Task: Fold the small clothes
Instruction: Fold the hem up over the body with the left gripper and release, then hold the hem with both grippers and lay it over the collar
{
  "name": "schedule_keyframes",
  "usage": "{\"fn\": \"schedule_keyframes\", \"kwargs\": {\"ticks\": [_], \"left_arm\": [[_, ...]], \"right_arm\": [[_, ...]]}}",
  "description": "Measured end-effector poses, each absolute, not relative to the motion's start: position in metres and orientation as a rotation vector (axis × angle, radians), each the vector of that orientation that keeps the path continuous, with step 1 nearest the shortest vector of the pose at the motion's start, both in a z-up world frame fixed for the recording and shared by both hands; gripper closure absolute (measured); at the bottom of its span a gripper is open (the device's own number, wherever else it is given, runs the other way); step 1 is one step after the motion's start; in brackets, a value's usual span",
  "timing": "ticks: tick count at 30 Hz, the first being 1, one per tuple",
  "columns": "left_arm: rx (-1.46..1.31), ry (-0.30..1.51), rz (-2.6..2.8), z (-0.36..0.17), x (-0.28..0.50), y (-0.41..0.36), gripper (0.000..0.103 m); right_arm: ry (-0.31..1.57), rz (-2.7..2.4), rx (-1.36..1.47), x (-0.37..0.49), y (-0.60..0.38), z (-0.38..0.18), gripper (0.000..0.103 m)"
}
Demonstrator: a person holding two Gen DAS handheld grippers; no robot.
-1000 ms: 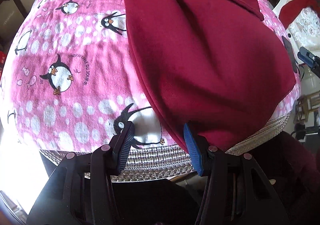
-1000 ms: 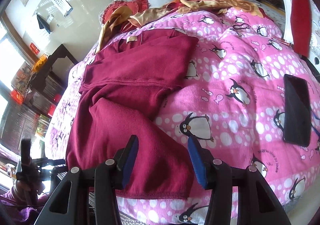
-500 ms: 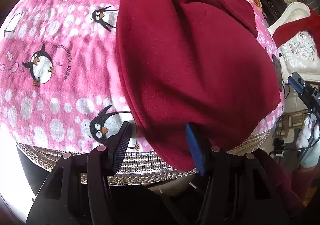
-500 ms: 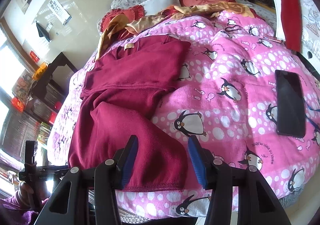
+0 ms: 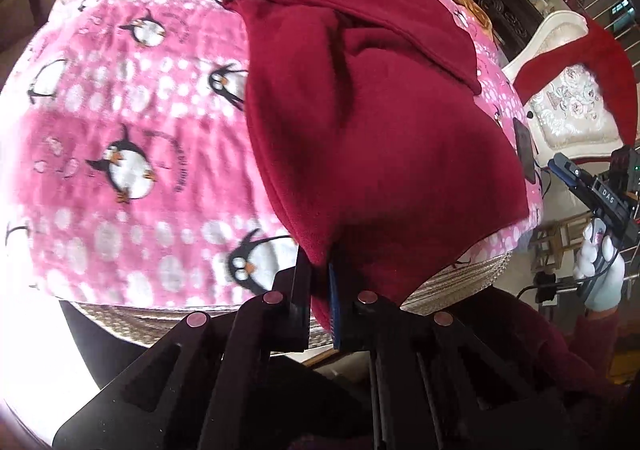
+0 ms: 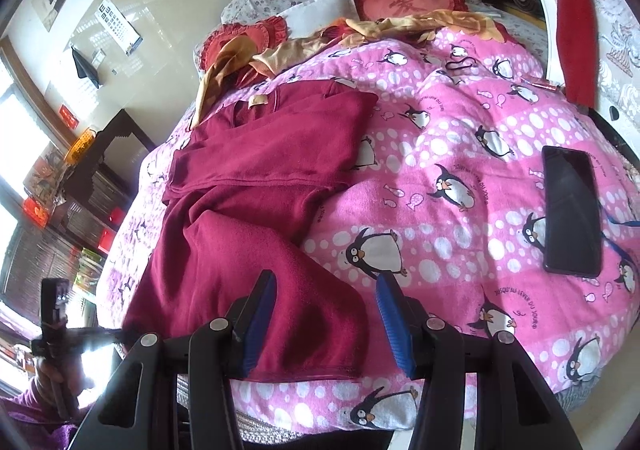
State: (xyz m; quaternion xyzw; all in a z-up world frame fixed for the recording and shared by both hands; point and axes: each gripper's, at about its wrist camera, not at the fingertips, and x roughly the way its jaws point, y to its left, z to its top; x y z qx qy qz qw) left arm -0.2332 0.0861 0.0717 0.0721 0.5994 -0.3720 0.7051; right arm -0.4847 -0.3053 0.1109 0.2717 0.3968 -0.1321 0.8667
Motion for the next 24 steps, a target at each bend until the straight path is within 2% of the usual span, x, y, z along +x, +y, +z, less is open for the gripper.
{"fn": "schedule_keyframes", "kwargs": {"ticks": [2,4,5,13,15,17,19,20,21,22,23,24], "left_arm": [[0.155,1.326,-0.783,0.072,-0.226,0.103,0.097],[0.14,1.359,-0.766,0.063,-0.222,0.11,0.097],[0.127,1.373,-0.765,0.059,-0.222,0.112,0.097],[0.17,1.381,-0.743,0.051,-0.23,0.106,0.096],[0.156,1.406,-0.726,0.044,-0.23,0.103,0.091],[0.156,1.432,-0.717,0.037,-0.23,0.102,0.087],[0.143,1.461,-0.714,0.029,-0.233,0.1,0.075],[0.129,1.466,-0.716,0.026,-0.235,0.098,0.07],[0.127,1.456,-0.718,0.026,-0.238,0.096,0.069],[0.146,1.442,-0.725,0.026,-0.24,0.093,0.069],[0.185,1.424,-0.74,0.028,-0.243,0.087,0.073],[0.206,1.406,-0.758,0.032,-0.246,0.085,0.098]], "right_arm": [[0.841,-0.257,0.571,-0.486,-0.305,0.11,0.051],[0.86,-0.235,0.574,-0.486,-0.303,0.106,0.041],[0.871,-0.223,0.579,-0.485,-0.301,0.102,0.04],[0.976,0.007,0.641,-0.472,-0.259,0.072,0.04],[0.987,0.047,0.652,-0.472,-0.248,0.065,0.04],[0.998,0.07,0.646,-0.473,-0.239,0.057,0.053],[0.998,0.062,0.622,-0.472,-0.231,0.05,0.079],[0.985,0.044,0.624,-0.472,-0.231,0.048,0.082],[0.959,0.027,0.637,-0.474,-0.232,0.047,0.089],[0.934,0.023,0.653,-0.475,-0.232,0.046,0.09],[0.916,0.024,0.665,-0.477,-0.231,0.047,0.091],[0.909,0.03,0.667,-0.478,-0.229,0.049,0.093]]}}
